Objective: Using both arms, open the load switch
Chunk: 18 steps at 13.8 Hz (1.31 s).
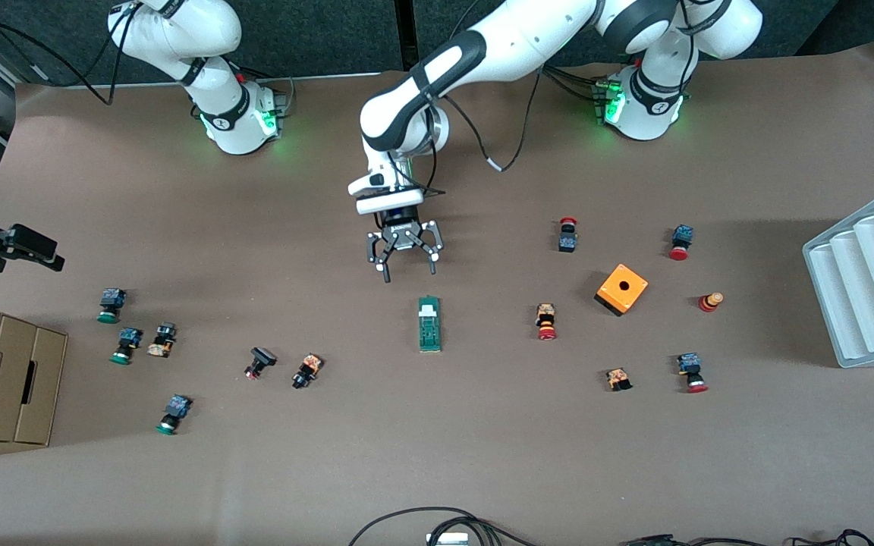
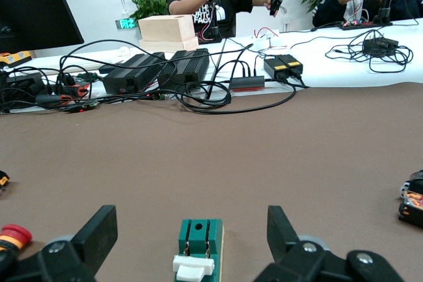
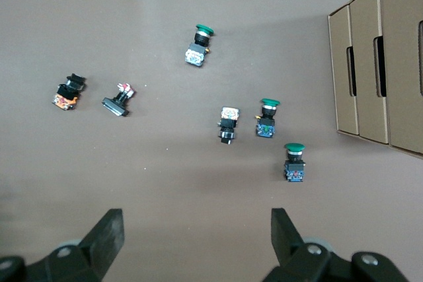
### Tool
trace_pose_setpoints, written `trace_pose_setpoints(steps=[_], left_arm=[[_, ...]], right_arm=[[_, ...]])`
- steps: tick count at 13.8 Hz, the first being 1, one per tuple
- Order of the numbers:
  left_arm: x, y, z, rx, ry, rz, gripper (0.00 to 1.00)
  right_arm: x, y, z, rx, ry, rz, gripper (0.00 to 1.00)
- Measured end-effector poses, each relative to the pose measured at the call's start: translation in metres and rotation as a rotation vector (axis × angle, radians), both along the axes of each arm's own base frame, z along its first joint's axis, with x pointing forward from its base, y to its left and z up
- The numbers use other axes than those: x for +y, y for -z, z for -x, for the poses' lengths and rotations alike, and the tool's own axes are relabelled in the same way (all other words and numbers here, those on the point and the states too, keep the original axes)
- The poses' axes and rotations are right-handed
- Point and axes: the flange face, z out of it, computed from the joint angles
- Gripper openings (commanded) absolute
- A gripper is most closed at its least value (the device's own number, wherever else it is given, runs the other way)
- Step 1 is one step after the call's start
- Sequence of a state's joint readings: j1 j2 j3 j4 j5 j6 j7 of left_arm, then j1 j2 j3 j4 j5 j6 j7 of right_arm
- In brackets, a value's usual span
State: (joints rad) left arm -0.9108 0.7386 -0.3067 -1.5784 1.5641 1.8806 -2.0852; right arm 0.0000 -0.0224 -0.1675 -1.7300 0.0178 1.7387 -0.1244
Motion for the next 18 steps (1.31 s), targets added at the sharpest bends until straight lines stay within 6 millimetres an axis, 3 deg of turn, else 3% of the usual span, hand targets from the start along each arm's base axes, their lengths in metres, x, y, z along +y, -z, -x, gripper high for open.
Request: trace_pose_setpoints(steps=[6, 10, 14, 16, 18], left_arm=[[-0.002, -0.114, 0.008, 0.122, -0.003, -0.03, 1.0], [0.001, -0.159, 0.012, 0.16, 0.014, -0.043, 1.0], [0.009, -0.223, 0.012, 0.233, 0.052, -0.067, 1.0], [0.02, -0.256, 0.001, 0.272, 0.054, -0.075, 1.0], [0.05, -0.291, -0.038, 0.322, 0.032, -0.076, 1.0]], right_arm=[[-0.001, -0.015, -0.002, -0.032, 0.002, 0.005, 0.99], [-0.005, -0.016, -0.001, -0.032, 0.008, 0.005, 0.99], [-0.007, -0.016, -0.001, -0.032, 0.013, 0.005, 0.99], [-0.007, -0.016, -0.001, -0.032, 0.013, 0.005, 0.99], [-0.007, -0.016, -0.001, -0.032, 0.012, 0.005, 0.99]])
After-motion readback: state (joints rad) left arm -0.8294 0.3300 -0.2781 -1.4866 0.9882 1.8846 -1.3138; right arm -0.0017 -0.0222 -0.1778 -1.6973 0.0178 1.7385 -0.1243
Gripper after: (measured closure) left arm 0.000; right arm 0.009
